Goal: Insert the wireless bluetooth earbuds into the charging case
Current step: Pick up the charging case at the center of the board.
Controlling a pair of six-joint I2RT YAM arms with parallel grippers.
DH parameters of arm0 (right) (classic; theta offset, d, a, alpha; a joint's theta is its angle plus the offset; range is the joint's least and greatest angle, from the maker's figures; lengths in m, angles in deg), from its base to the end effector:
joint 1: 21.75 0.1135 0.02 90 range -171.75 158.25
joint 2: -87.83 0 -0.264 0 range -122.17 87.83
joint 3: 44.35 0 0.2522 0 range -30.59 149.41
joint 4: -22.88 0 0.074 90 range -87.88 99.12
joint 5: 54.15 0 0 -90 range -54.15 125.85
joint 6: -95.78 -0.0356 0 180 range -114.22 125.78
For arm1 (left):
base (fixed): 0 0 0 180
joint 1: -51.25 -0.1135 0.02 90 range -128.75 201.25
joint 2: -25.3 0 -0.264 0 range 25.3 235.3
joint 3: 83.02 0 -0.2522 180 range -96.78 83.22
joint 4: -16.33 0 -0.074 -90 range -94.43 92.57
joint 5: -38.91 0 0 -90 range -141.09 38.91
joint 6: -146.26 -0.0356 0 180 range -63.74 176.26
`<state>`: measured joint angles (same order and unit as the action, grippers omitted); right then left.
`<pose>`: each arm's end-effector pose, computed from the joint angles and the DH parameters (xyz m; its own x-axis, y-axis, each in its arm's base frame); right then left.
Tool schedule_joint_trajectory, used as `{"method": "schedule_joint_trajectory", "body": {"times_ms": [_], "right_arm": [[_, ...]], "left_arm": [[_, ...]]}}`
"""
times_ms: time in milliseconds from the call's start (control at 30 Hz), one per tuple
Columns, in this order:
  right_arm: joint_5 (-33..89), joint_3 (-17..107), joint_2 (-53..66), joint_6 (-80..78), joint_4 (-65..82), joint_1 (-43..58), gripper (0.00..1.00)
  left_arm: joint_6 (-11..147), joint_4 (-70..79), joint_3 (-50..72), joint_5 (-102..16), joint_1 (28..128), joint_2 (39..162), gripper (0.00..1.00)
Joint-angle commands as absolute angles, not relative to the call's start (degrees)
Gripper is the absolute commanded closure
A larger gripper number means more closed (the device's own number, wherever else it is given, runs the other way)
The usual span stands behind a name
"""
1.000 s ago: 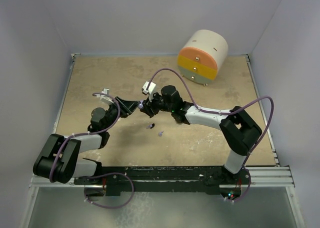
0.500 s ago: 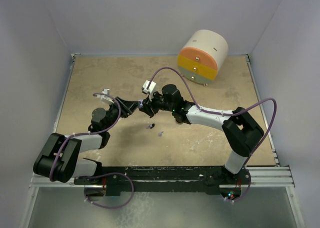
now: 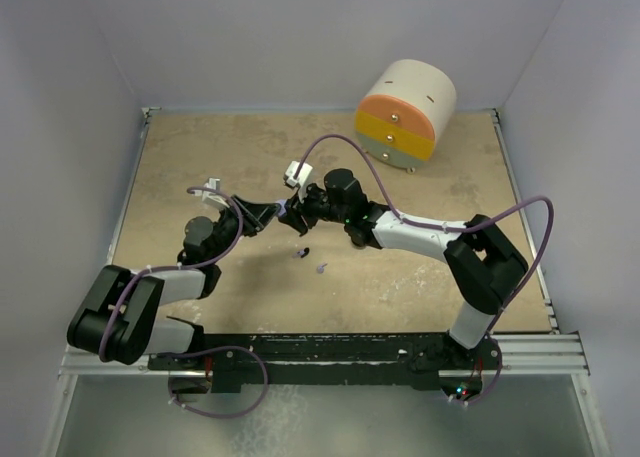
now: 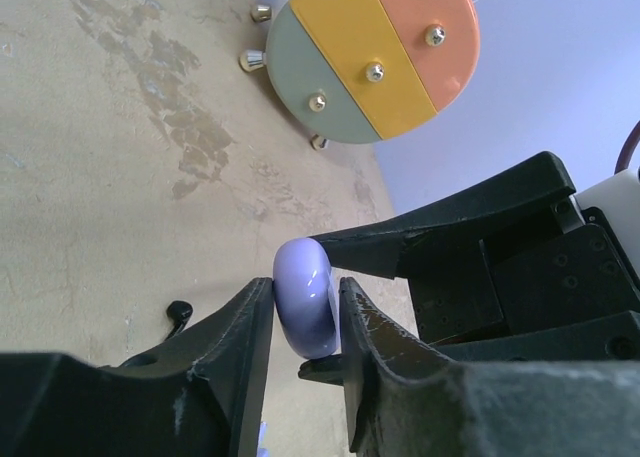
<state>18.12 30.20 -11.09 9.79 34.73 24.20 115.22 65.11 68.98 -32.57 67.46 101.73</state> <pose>0.2675 0.2922 0.2468 -0.0880 -0.1868 -0.9784 -0.8997 0.4366 -0.0024 0.2207 -0.0759 0.1821 -0.4851 -0.7050 -0.5173 0.2988 0.4223 -0.8558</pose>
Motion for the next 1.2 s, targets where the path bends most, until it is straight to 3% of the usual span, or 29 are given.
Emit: {"method": "schedule_joint_trajectory", "body": {"times_ms": [0,133,200,233,267,367,633,767,1000,1167], "right_arm": [[16.3,32.3,-9.1,9.7,36.2,24.2,1.0],[16.3,32.2,-9.1,9.5,36.3,24.2,0.96],[16.3,32.1,-9.1,9.3,36.0,24.2,0.74],[16.4,32.1,-9.0,9.1,35.9,24.2,0.51],[16.9,32.0,-8.7,8.6,35.9,24.3,0.4],[18.5,30.8,-6.5,7.2,36.6,24.2,0.28],[22.5,24.6,7.6,1.3,35.1,24.2,0.19],[27.7,21.8,15.3,-7.1,36.1,24.1,0.08],[43.0,9.3,21.2,-15.4,48.2,24.1,0.08],[42.8,8.8,20.5,-16.0,45.8,24.1,0.07]], "left_arm": [[114.2,69.2,69.3,-32.5,67.9,102.1,0.71],[114.3,69.4,69.2,-32.5,68.0,102.4,0.84],[114.3,69.4,69.3,-32.7,68.0,102.4,0.99],[114.4,69.3,69.3,-32.9,68.0,102.3,1.0],[114.6,69.3,69.5,-33.3,68.0,102.2,1.0],[115.3,69.2,69.7,-34.0,68.0,101.1,1.0],[117.1,64.7,69.8,-38.2,68.0,96.1,1.0],[119.7,64.2,69.6,-37.5,68.0,96.0,1.0],[117.5,64.6,71.1,-37.3,68.1,94.9,1.0],[118.1,67.7,74.2,-39.7,68.3,94.9,1.0]]}}
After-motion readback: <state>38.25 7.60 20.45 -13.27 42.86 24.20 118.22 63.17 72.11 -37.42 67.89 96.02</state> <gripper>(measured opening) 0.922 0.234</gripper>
